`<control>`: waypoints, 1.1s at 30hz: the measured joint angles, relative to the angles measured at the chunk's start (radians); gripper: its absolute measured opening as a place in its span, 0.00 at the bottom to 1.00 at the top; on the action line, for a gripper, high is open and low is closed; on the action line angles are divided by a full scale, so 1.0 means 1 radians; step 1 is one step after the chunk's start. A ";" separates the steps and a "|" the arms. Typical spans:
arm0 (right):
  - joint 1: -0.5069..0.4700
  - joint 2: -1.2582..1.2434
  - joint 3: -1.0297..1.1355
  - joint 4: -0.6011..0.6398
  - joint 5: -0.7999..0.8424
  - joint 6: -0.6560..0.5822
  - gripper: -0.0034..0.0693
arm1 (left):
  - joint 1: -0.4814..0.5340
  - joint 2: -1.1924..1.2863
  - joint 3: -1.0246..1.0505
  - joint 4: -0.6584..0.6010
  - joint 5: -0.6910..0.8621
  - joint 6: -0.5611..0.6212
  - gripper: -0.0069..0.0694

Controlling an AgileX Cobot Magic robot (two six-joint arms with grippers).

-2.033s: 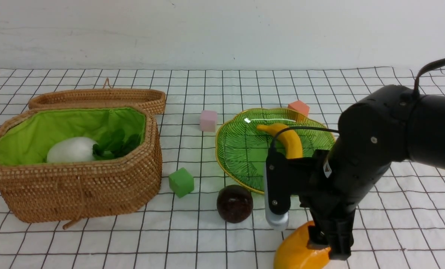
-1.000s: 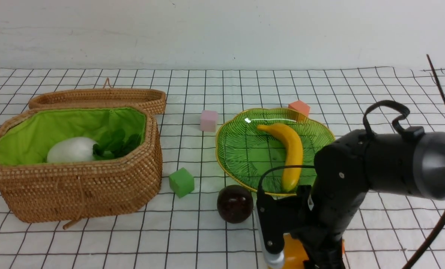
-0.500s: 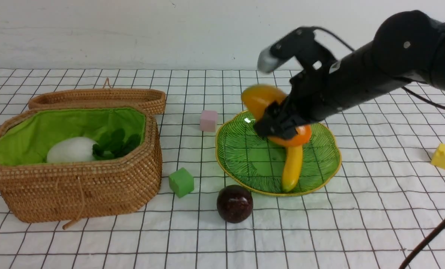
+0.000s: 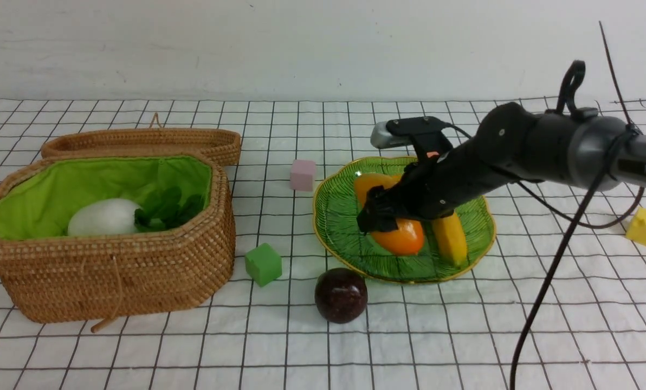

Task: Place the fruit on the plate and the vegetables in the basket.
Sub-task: Use the right arm to grab a mango and put it into the right plate, then use the right arm to grab a mangosteen and put it into the right plate

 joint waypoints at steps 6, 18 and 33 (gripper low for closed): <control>0.014 -0.071 -0.021 -0.025 0.169 0.001 0.98 | 0.000 0.000 0.000 0.000 0.000 0.000 0.36; 0.199 -0.106 -0.021 -0.243 0.310 0.314 0.96 | 0.000 0.000 0.000 0.000 0.000 0.000 0.36; 0.239 0.007 -0.029 -0.299 0.242 0.587 0.86 | 0.000 0.000 0.000 0.000 0.000 0.000 0.37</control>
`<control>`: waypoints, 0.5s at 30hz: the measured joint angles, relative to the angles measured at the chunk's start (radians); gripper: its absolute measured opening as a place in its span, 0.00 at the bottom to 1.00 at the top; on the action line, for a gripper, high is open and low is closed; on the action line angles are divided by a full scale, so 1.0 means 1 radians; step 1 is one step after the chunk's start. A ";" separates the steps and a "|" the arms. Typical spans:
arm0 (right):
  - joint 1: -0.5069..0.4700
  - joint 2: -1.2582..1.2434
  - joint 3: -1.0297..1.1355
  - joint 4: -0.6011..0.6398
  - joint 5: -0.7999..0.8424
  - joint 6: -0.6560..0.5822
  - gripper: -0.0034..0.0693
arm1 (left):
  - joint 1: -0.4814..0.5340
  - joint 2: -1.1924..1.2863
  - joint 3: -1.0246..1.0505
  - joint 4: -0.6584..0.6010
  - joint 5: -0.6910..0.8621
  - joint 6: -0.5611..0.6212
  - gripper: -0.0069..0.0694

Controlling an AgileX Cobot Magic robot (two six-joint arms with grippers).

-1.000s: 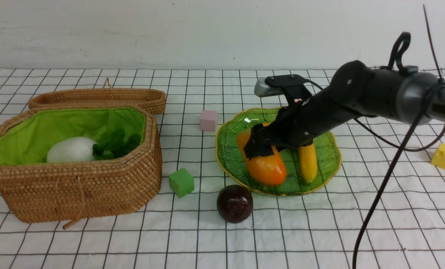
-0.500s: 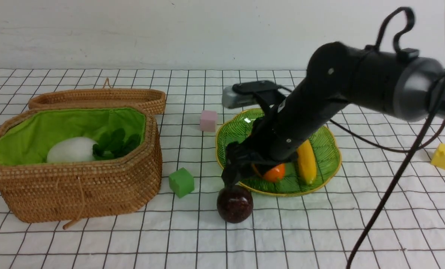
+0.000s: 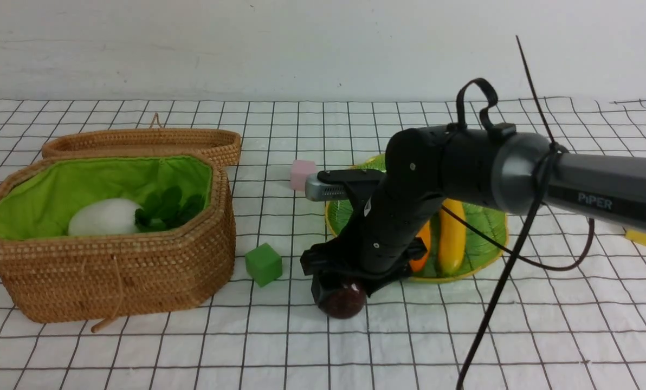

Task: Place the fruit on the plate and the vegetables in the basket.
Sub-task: Use the right arm to grab a mangosteen and put it into the right plate

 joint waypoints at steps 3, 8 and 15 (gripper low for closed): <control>-0.001 0.001 0.000 0.039 0.002 -0.055 0.83 | 0.000 0.000 0.000 0.000 0.000 0.000 0.38; -0.001 -0.001 0.000 0.089 0.028 -0.129 0.83 | 0.000 0.000 0.000 0.000 0.000 0.000 0.38; -0.015 -0.090 -0.062 0.080 0.079 -0.144 0.83 | 0.000 0.000 0.000 0.000 0.000 0.000 0.39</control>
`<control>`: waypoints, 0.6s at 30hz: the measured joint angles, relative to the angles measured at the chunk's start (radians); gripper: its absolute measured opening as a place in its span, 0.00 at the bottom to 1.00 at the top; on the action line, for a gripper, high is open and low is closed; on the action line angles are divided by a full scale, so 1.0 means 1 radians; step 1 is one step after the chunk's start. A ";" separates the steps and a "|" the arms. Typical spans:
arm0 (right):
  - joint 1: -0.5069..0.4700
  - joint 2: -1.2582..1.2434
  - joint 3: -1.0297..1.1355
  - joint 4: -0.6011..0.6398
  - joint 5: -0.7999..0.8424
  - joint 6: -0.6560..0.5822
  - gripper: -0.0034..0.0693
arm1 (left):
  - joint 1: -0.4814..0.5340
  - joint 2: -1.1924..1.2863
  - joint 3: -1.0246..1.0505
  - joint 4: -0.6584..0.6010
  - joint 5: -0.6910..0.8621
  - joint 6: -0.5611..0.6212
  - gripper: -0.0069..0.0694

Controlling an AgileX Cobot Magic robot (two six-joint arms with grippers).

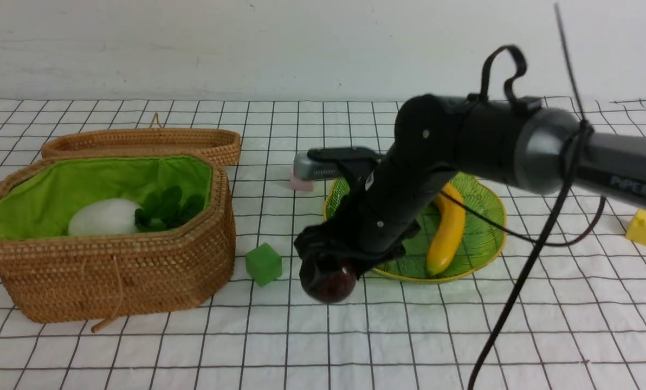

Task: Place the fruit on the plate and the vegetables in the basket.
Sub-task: Use the right arm to grab a mangosteen and put it into the right plate

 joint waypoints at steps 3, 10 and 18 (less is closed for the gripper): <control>-0.044 -0.038 -0.056 -0.024 -0.018 -0.001 0.83 | 0.000 0.000 0.000 0.000 0.000 0.000 0.40; -0.198 -0.007 -0.100 -0.080 -0.102 0.009 0.83 | 0.000 0.000 0.000 0.000 0.000 0.000 0.40; -0.244 0.090 -0.100 -0.089 -0.050 0.068 0.83 | 0.000 0.000 0.000 0.000 0.000 0.000 0.40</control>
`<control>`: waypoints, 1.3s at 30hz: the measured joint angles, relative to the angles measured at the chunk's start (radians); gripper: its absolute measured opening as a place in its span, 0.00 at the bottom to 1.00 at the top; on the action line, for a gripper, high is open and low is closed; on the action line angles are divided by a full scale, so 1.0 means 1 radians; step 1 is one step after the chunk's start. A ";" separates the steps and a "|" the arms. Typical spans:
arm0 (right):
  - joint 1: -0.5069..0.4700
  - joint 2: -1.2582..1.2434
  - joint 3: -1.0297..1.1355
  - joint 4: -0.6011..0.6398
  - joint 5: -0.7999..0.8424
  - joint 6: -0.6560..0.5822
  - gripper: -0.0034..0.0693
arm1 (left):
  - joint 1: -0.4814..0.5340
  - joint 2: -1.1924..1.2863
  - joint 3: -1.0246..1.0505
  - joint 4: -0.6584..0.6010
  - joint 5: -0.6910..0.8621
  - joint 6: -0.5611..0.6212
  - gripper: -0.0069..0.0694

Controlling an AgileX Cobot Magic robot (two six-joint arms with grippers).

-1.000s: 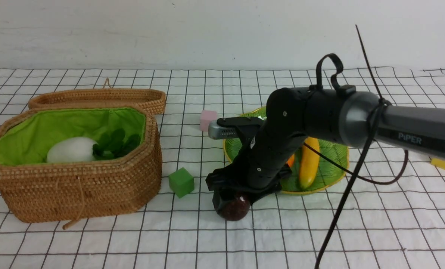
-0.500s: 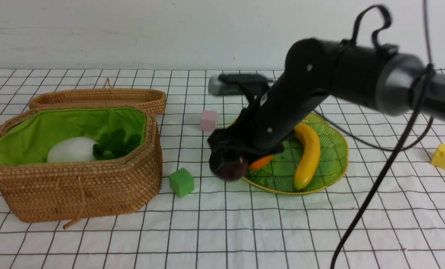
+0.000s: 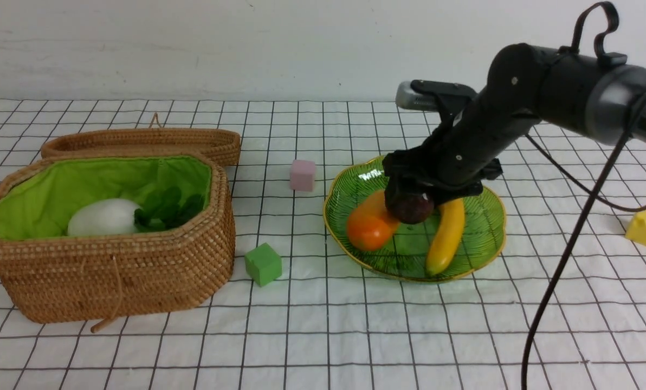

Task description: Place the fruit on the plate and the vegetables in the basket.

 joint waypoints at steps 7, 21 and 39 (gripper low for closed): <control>0.000 0.005 0.000 0.013 0.006 0.002 0.84 | 0.000 0.000 0.000 0.000 0.000 0.000 0.40; 0.000 -0.199 0.000 -0.057 0.100 0.029 0.90 | 0.000 0.000 0.000 0.000 0.000 0.000 0.40; 0.000 -0.753 -0.001 -0.113 0.434 0.035 0.22 | 0.000 0.000 0.000 0.000 0.000 0.000 0.40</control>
